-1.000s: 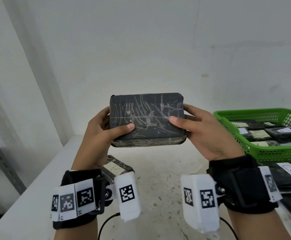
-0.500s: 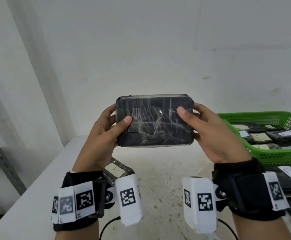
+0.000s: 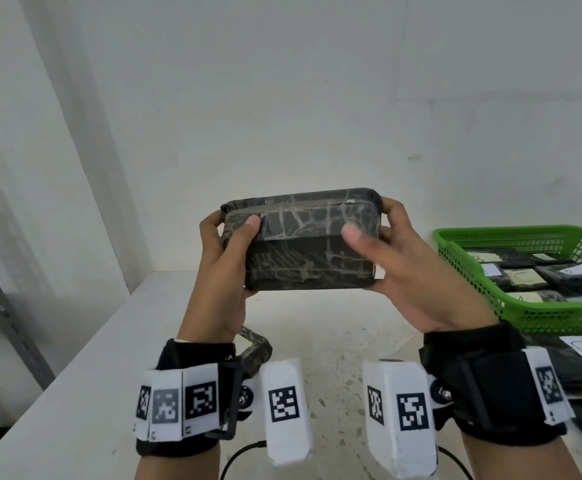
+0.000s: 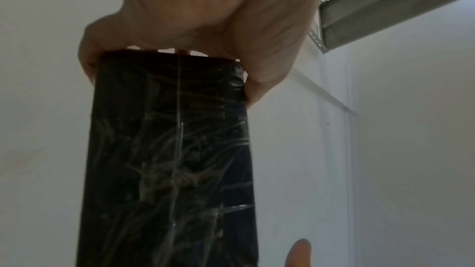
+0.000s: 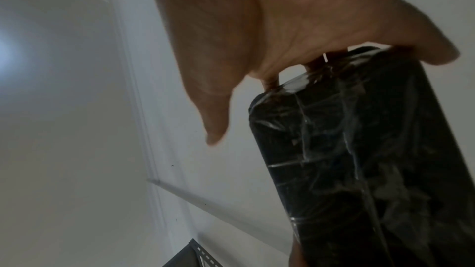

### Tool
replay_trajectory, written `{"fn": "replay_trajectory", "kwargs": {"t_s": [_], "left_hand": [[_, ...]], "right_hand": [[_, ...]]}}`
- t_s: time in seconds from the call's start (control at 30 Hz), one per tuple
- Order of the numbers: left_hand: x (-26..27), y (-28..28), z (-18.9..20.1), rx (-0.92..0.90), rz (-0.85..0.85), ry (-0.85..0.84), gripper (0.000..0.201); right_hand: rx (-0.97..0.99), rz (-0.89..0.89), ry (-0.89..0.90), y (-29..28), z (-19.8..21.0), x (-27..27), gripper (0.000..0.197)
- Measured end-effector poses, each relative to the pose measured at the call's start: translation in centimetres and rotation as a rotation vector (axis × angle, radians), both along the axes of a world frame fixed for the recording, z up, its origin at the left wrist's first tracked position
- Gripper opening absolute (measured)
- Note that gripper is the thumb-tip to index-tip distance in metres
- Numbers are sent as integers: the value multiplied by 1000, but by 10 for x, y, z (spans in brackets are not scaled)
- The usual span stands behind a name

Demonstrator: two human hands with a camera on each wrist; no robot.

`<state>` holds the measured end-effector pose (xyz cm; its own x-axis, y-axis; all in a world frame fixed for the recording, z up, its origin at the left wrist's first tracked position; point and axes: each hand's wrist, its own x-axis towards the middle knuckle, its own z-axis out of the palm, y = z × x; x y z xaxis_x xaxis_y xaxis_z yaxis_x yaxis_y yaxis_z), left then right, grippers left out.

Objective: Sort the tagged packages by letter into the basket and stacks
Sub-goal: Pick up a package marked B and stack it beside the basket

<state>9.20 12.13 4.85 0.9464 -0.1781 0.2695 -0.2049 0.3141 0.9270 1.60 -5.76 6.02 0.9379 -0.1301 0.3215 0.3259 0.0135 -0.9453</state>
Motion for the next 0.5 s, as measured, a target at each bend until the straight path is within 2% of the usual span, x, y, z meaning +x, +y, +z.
{"fn": "replay_trajectory", "kwargs": {"t_s": [0.1, 0.23, 0.3, 0.43, 0.47, 0.5], "left_hand": [[-2, -5, 0, -13, 12, -23, 29], [-5, -10, 0, -58, -10, -22, 28], [-6, -11, 1, -99, -36, 12, 38], [-6, -12, 1, -66, -4, -2, 19], [-6, -12, 0, -60, 8, -10, 17], [-6, -12, 0, -55, 15, -21, 16]], "right_hand": [[47, -95, 44, 6, 1, 1, 80], [143, -261, 20, 12, -2, 6, 41], [121, -277, -9, 11, -1, 6, 32], [92, -231, -15, 9, 4, 1, 33], [111, -215, -7, 9, 4, 1, 38], [125, -206, 6, 10, 5, 0, 52]]}}
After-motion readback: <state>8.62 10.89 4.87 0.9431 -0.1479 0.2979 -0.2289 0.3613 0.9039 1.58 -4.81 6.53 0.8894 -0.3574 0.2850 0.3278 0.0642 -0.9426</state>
